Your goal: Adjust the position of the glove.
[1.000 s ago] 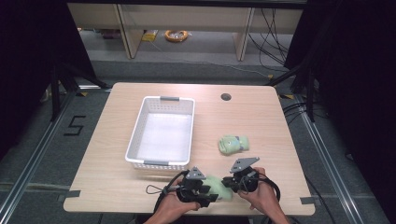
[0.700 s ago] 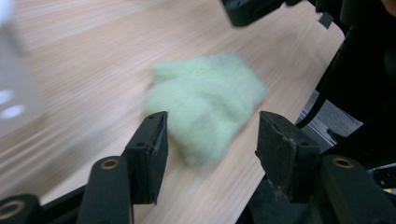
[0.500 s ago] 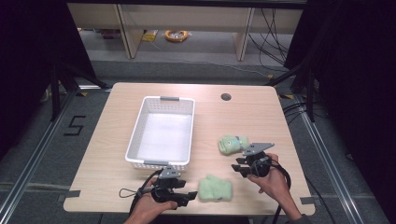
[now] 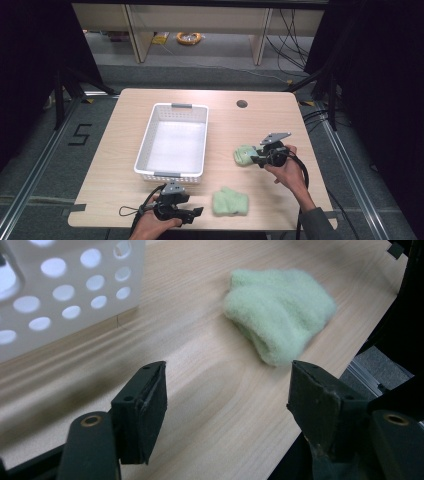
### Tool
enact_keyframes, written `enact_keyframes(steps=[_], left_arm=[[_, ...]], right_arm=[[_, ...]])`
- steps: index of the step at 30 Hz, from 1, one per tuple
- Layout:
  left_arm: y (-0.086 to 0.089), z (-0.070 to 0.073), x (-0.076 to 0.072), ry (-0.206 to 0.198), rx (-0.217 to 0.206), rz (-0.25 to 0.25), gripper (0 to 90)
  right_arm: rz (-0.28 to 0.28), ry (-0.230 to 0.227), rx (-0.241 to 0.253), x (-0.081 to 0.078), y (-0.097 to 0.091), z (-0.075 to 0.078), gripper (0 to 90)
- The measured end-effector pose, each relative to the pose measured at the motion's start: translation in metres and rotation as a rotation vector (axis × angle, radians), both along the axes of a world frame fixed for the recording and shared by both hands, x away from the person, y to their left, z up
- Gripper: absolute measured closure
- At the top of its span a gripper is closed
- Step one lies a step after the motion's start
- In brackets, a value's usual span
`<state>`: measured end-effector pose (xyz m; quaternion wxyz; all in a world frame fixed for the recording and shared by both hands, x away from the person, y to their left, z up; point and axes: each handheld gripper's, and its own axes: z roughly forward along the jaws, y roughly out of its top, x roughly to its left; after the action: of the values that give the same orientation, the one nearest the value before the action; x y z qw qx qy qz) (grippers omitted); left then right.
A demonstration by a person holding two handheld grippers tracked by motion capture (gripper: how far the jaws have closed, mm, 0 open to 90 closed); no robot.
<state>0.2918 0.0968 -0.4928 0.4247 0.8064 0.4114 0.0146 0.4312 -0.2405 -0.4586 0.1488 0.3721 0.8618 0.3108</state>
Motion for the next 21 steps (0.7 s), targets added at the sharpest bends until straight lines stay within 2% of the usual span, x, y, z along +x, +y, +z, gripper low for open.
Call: enact_keyframes(steps=[1,2,3,4,5,6,9,11,13,16,19,21], left_arm=[[0.0,-0.001,-0.001,0.001,0.009,-0.001,30.6],[0.001,-0.001,-0.001,-0.001,0.025,-0.014,30.4],[0.001,-0.001,-0.002,-0.003,0.025,-0.013,30.4],[0.002,-0.001,-0.002,-0.005,0.038,-0.022,30.2],[0.002,-0.001,-0.002,-0.009,0.041,-0.022,30.1],[0.002,-0.002,-0.002,-0.009,0.041,-0.02,30.1],[0.002,-0.002,-0.001,-0.004,0.041,-0.023,30.1],[0.0,-0.003,-0.002,-0.019,0.036,-0.004,30.1],[0.0,-0.004,-0.001,-0.009,0.044,-0.021,30.1],[-0.001,-0.006,-0.002,-0.004,0.058,-0.022,30.1],[-0.001,-0.006,-0.002,-0.007,0.058,-0.033,30.1],[-0.002,-0.006,-0.003,-0.008,0.045,-0.02,30.3]], right_arm=[[0.002,-0.012,-0.004,0.006,0.0,-0.001,62.5],[0.002,0.003,-0.019,0.01,0.0,-0.002,62.2],[-0.01,-0.016,-0.006,0.014,0.0,-0.004,62.0],[-0.024,0.01,-0.02,0.018,0.0,-0.003,62.0],[-0.029,-0.005,-0.007,0.021,0.001,-0.006,62.0],[-0.027,0.004,-0.021,0.026,0.001,-0.008,61.9],[-0.032,0.047,-0.014,0.032,0.004,-0.012,61.6],[-0.02,0.062,-0.036,0.036,0.007,-0.019,61.6],[-0.016,0.087,-0.049,0.038,0.009,-0.024,62.5],[-0.003,0.08,-0.049,0.039,0.009,-0.029,68.1],[0.016,0.079,-0.065,0.038,0.01,-0.03,79.1],[0.012,0.084,-0.056,0.038,0.01,-0.031,83.5]])
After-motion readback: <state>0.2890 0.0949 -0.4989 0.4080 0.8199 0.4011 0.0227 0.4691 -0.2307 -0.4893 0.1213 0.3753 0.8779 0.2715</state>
